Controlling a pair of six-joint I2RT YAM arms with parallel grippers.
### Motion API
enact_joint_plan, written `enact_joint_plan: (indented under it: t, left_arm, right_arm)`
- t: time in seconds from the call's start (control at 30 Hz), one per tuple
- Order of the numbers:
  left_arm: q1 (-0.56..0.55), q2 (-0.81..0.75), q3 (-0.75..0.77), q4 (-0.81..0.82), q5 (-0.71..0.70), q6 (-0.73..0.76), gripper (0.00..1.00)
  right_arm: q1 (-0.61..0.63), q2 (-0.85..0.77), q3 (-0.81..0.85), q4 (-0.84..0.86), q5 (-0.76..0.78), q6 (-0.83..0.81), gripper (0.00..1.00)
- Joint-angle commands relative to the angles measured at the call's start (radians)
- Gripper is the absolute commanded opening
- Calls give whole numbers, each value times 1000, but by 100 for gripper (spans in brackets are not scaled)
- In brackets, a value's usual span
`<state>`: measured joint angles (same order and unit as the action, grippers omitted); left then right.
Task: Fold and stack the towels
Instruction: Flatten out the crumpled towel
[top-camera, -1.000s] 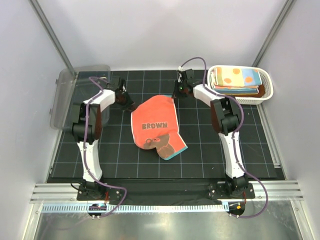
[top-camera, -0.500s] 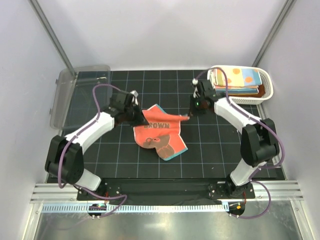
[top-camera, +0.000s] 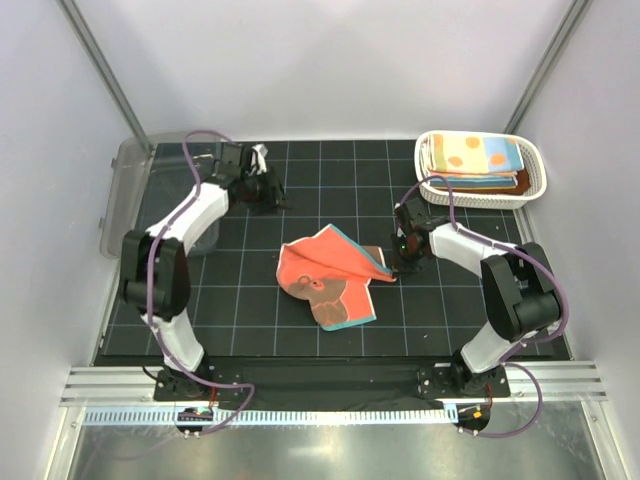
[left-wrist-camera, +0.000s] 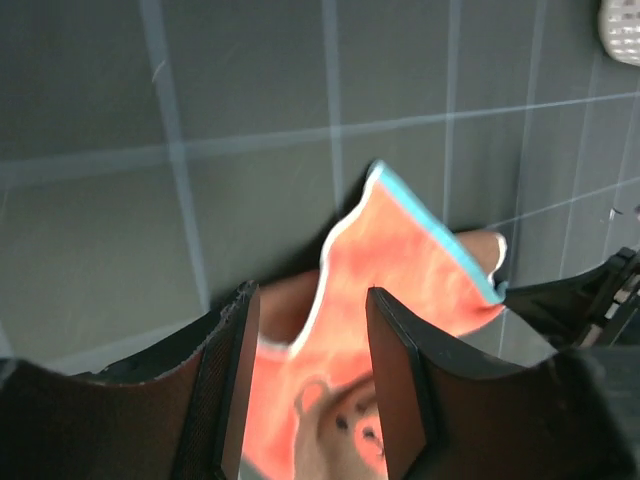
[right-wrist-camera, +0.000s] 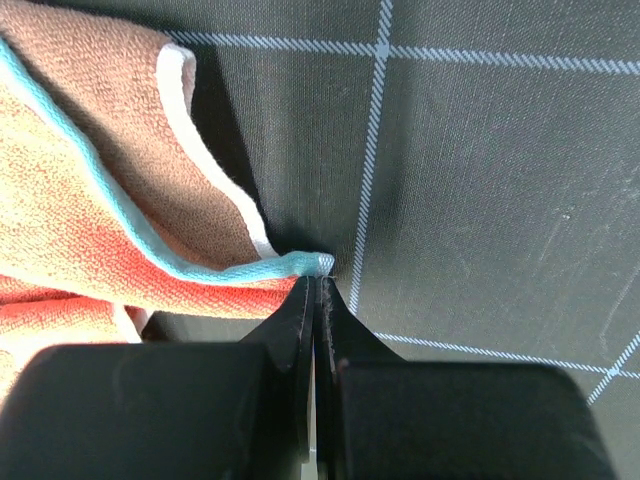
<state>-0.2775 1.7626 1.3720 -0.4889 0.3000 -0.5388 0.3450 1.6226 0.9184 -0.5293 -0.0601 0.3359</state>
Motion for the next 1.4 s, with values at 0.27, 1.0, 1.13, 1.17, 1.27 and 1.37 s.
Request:
enact_joint_plan:
  t: [0.27,1.0,1.13,1.17,1.27,1.37]
  left_arm:
    - [-109,434,414,-129,200,399,47]
    - [-172,548,443,-137,214,464,41]
    - [-173,555,427,-135,214,459,39]
    - [-172,558,430,-135,217,458,39]
    - [-177,575,447,-129,228,439,35]
    - [-178,584,460,-117,246,421,29]
  right_arm:
    - [3,-15,-9,75,-4,3,1]
    - [5,-23,4,65,9,-6,1]
    - [2,-29,0,66,14,-6,1]
    - [3,-29,-1,65,16,-6,1]
    - [3,-29,-1,66,16,-6,1]
    - [3,-26,-3,69,23,-8,1]
